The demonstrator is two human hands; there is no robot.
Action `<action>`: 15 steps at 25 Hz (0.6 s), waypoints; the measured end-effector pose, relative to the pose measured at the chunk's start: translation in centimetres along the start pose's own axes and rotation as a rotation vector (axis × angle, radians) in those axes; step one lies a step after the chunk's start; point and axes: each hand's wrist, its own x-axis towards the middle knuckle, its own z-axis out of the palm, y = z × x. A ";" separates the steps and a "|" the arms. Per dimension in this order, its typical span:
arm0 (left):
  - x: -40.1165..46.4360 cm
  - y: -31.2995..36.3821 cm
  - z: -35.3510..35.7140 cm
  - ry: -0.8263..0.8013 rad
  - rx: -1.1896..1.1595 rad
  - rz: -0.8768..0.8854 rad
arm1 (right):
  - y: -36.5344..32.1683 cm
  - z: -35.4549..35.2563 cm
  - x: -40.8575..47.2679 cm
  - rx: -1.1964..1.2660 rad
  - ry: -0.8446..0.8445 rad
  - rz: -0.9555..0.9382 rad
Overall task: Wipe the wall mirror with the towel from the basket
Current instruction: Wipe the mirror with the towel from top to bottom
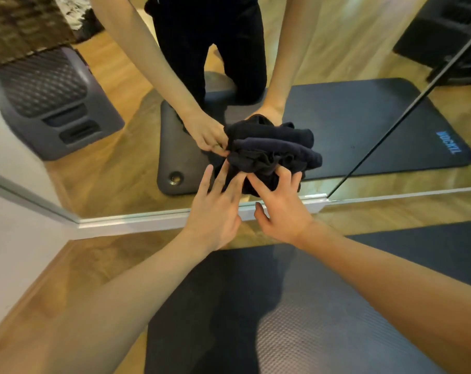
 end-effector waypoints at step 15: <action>-18.1 -23.5 3.9 0.049 -0.353 -0.403 | -28.2 11.6 10.5 -0.117 0.174 -0.367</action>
